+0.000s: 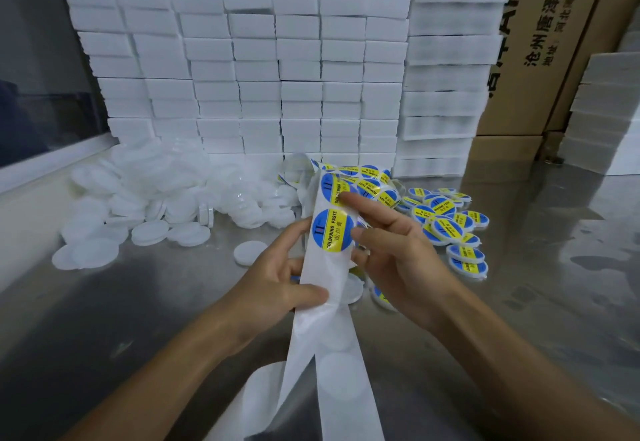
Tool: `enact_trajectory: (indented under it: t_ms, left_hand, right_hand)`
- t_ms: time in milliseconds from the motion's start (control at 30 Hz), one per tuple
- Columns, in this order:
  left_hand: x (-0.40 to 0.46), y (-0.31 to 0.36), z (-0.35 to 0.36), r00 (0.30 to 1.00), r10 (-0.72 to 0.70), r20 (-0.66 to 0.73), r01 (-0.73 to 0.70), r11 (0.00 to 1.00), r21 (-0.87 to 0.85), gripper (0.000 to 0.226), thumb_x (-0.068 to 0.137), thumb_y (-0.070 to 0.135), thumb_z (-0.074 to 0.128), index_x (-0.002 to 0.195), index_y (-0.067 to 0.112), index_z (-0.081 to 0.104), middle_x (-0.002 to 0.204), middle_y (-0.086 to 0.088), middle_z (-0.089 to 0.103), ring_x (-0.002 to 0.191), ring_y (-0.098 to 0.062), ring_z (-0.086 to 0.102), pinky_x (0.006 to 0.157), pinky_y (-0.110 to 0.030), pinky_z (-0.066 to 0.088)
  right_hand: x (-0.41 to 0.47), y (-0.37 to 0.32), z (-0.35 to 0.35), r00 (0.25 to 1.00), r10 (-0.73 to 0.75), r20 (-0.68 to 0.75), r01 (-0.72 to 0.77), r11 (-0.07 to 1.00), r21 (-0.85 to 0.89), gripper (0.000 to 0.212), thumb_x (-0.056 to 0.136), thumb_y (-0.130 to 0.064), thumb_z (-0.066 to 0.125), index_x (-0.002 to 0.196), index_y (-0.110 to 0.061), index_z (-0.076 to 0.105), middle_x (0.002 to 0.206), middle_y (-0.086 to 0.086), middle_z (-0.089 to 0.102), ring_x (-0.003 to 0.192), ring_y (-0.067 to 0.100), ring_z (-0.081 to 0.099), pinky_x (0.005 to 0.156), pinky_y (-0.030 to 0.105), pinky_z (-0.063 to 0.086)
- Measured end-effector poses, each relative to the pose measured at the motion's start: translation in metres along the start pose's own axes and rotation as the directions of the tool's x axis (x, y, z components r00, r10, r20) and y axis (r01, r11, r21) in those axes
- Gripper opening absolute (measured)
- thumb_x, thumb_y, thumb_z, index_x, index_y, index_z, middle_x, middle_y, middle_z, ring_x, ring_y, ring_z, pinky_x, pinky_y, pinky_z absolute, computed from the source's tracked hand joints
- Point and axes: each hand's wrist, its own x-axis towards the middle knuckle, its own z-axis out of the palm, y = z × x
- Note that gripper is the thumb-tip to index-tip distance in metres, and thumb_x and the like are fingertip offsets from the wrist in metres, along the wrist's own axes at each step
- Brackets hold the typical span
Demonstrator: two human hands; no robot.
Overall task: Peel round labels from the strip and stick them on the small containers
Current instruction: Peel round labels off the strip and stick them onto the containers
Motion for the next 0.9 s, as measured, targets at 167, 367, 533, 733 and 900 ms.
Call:
enact_trajectory:
  t_ms: [167,367,533,733,900]
  left_hand:
    - [0.001,-0.002,0.001,1.000,-0.017,-0.001,0.017,1.000,0.016,0.080,0.077,-0.007,0.071,0.131,0.043,0.041,0.105,-0.008,0.074,0.095,-0.026,0.071,0.081,-0.037,0.057]
    - [0.002,-0.005,0.003,0.997,-0.040,-0.073,0.036,0.998,-0.058,0.060,0.084,-0.004,0.066,0.127,0.031,0.044,0.106,-0.006,0.074,0.093,-0.026,0.071,0.074,-0.034,0.058]
    - [0.007,-0.010,0.003,0.964,-0.032,-0.265,0.010,0.996,-0.086,0.035,0.088,0.001,0.064,0.113,0.018,0.047,0.092,-0.005,0.075,0.076,-0.017,0.070,0.063,-0.025,0.055]
    - [0.007,-0.012,-0.002,0.938,-0.045,-0.345,0.001,0.992,-0.126,0.017,0.088,0.006,0.065,0.105,0.008,0.065,0.091,-0.008,0.076,0.076,-0.017,0.072,0.064,-0.027,0.059]
    - [0.007,-0.012,-0.003,0.928,-0.038,-0.372,-0.023,0.987,-0.157,0.009,0.087,0.009,0.066,0.094,0.009,0.071,0.088,-0.012,0.076,0.077,-0.020,0.071,0.072,-0.033,0.058]
  right_hand:
    - [0.002,-0.004,-0.009,0.992,-0.116,-0.050,0.103,0.972,-0.212,0.058,0.084,0.014,0.056,0.132,-0.020,0.057,0.123,0.003,0.069,0.114,0.024,0.065,0.095,0.042,0.052]
    - [-0.002,0.006,-0.011,0.971,-0.230,0.068,0.217,0.720,-0.659,0.073,0.080,0.013,0.066,0.139,-0.027,0.048,0.146,-0.006,0.049,0.131,0.005,0.049,0.095,0.033,0.052]
    - [-0.006,0.013,-0.011,0.942,-0.274,0.193,0.304,0.456,-0.837,0.077,0.081,-0.001,0.073,0.147,-0.022,0.039,0.153,-0.011,0.037,0.145,0.001,0.023,0.108,0.040,0.043]
    - [-0.006,0.016,-0.007,0.888,-0.394,0.238,0.357,0.265,-0.896,0.066,0.079,-0.016,0.079,0.138,-0.027,0.051,0.135,-0.003,0.041,0.121,0.007,0.048,0.093,0.028,0.047]
    - [-0.004,0.013,-0.004,0.744,-0.526,0.411,0.463,-0.036,-0.885,0.020,0.081,-0.017,0.079,0.100,-0.011,0.075,0.097,0.007,0.060,0.085,0.023,0.060,0.069,0.041,0.051]
